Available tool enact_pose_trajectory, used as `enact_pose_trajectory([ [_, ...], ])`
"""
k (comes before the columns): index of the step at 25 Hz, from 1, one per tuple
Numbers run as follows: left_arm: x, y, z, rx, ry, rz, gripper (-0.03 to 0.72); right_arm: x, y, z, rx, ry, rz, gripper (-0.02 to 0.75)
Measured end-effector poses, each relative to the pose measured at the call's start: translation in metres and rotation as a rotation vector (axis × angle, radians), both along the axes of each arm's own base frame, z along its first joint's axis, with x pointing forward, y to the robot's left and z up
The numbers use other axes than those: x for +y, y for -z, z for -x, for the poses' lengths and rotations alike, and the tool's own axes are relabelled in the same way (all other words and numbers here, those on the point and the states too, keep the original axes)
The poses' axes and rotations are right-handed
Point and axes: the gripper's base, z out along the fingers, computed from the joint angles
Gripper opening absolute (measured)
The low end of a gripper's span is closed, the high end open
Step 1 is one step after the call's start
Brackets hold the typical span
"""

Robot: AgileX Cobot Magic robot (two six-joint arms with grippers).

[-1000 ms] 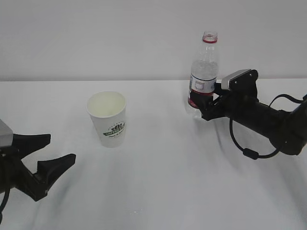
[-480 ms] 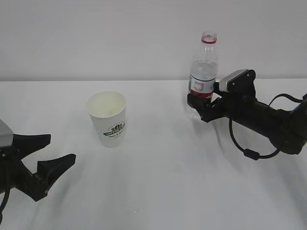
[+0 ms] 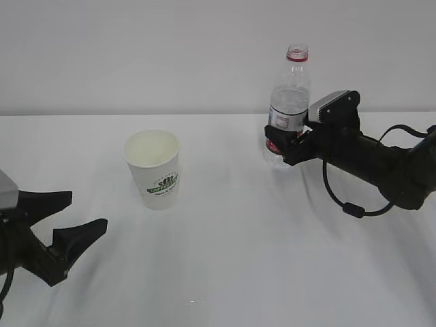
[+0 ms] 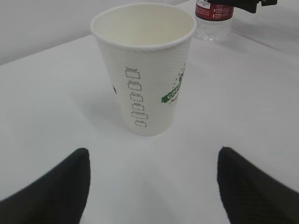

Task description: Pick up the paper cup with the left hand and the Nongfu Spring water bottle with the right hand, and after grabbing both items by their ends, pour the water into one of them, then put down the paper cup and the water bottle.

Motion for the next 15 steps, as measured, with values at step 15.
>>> enact_pose_trajectory([
  [15, -0.0001, 0.0000, 0.0001, 0.000, 0.002, 0.000, 0.596, 0.0008, 0.0005, 0.0005, 0.002, -0.012, 0.007, 0.542],
])
